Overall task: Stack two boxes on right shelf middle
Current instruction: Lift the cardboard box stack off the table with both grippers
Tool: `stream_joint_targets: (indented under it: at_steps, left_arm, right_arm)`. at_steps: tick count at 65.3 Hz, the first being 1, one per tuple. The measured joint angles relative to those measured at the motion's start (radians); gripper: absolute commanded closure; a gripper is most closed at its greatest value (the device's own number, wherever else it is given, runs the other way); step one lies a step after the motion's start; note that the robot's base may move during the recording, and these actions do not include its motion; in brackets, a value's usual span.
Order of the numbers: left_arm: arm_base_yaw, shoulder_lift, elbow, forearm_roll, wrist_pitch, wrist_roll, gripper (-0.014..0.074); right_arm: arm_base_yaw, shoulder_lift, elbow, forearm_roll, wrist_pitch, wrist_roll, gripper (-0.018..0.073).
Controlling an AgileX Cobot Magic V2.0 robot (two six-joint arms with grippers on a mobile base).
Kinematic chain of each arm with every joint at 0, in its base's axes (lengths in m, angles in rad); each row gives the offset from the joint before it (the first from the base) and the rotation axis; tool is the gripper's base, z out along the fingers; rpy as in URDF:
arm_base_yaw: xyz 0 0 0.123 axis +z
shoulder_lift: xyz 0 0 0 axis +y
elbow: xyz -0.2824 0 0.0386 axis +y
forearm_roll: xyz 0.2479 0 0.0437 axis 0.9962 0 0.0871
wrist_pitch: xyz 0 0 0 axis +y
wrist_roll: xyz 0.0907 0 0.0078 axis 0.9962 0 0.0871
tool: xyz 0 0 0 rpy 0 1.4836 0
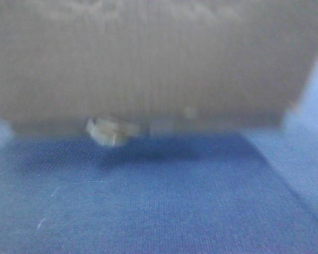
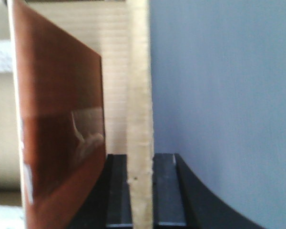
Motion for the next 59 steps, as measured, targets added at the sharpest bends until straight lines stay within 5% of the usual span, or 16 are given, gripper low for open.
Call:
stream_joint_targets:
  at_steps: [26, 59]
  left_arm:
    - [0.045, 0.028, -0.236, 0.080, -0.023, 0.011, 0.0708]
    - [0.056, 0.045, -0.265, 0.046, -0.006, 0.083, 0.0708]
  right_arm:
    - [0.000, -0.002, -0.017, -0.066, -0.249, 0.002, 0.0712]
    - [0.000, -0.006, -0.017, -0.081, -0.280, 0.064, 0.0712]
